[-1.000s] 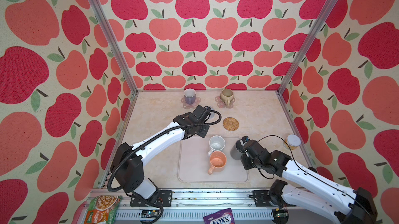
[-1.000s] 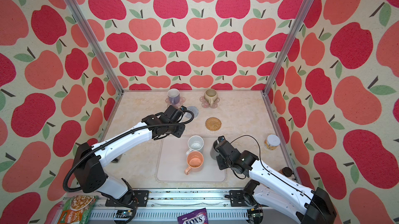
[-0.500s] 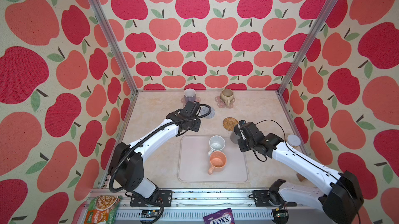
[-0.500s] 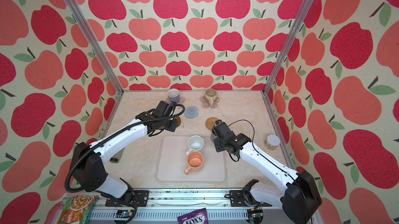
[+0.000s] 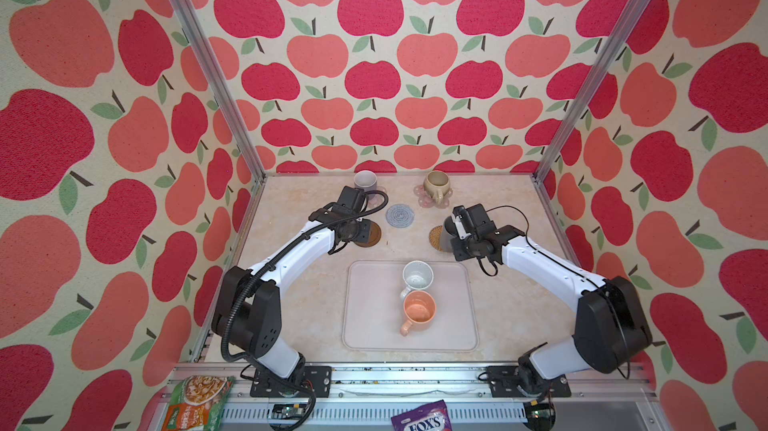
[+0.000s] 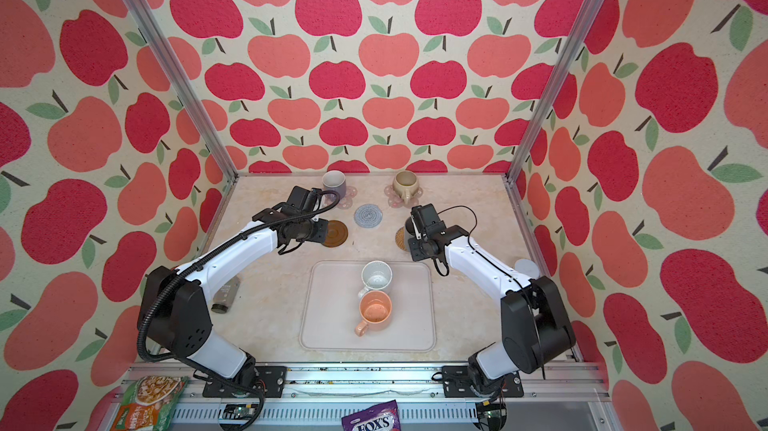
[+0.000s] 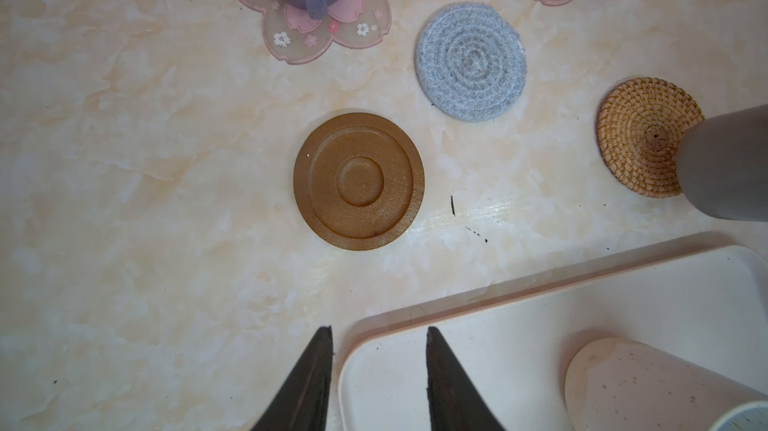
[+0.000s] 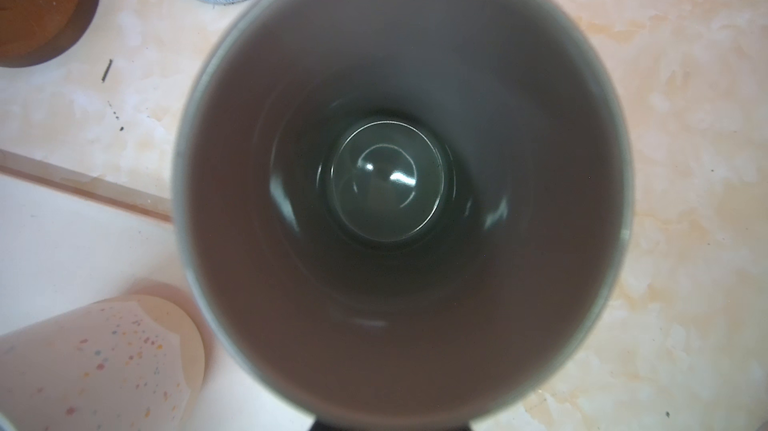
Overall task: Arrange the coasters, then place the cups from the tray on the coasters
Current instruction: 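Carry the grey mug onto the rattan coaster while the left gripper moves farther out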
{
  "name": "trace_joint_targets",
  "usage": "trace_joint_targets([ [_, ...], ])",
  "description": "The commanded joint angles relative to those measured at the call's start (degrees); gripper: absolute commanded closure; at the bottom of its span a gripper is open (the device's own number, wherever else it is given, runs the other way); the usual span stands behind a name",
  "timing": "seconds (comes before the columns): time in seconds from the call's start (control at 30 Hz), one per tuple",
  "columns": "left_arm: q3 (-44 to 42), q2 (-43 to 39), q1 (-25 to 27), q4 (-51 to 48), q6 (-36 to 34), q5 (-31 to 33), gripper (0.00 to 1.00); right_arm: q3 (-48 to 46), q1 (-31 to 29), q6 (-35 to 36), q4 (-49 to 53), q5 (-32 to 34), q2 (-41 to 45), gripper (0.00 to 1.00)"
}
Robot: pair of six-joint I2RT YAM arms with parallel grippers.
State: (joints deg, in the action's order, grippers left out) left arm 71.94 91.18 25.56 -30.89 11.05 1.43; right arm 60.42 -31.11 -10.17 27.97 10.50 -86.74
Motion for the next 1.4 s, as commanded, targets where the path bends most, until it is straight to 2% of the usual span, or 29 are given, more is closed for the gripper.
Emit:
trace_joint_targets([
  [0.0,0.66,1.10,-1.44,1.64,0.90,-1.01,0.60,3.97,0.57,1.78,-4.81,-0.95,-1.91,1.00],
  [0.37,0.67,3.84,-2.88,2.45,1.07,-2.56,0.60,3.53,2.95,1.82,-8.46,-2.23,-4.43,1.00],
  [0.9,1.36,6.23,-3.65,2.68,1.66,-3.32,0.60,7.42,2.70,1.41,-5.59,-2.14,-9.72,1.00],
  [1.07,1.09,6.04,-4.16,2.86,1.69,-3.41,0.60,6.18,2.02,0.76,-5.21,-1.10,-8.95,1.00],
  [1.13,1.01,6.23,-4.20,2.72,1.74,-3.23,0.59,6.01,1.69,0.43,-4.65,-1.05,-8.63,0.95],
  [1.37,-1.02,5.12,-4.29,3.69,2.05,-0.15,0.57,7.49,0.12,0.07,-0.88,1.13,-8.24,0.66],
])
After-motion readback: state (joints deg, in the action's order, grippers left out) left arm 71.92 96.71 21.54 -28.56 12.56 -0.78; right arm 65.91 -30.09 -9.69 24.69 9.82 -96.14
